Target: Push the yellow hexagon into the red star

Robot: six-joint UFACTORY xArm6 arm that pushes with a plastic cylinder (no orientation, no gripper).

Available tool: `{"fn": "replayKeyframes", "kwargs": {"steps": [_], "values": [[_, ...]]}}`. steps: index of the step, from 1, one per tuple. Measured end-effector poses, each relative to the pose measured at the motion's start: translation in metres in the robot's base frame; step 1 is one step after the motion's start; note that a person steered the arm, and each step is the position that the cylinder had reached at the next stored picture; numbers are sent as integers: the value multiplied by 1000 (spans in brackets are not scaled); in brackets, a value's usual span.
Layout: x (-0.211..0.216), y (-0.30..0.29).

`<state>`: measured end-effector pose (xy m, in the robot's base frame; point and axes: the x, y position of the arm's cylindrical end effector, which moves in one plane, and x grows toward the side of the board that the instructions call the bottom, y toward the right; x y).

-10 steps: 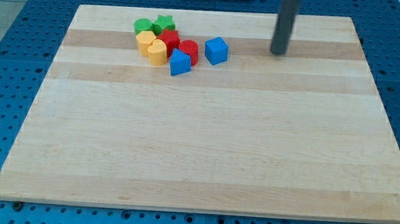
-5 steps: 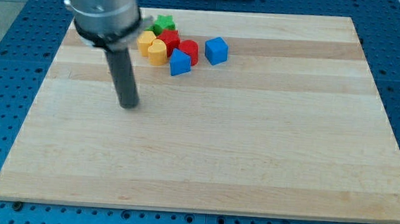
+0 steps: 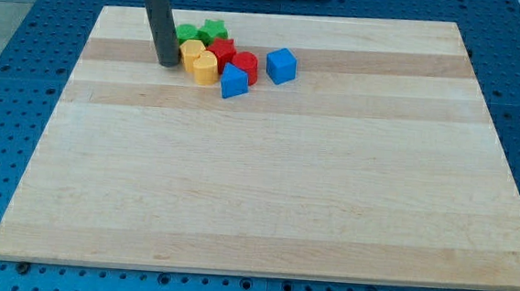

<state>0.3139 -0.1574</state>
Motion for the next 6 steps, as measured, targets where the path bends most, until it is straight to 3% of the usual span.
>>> {"fn": "replayKeyframes", "kwargs": {"steps": [3,5,6], "values": [[-6,42],[18,-29],[61,-41]]}}
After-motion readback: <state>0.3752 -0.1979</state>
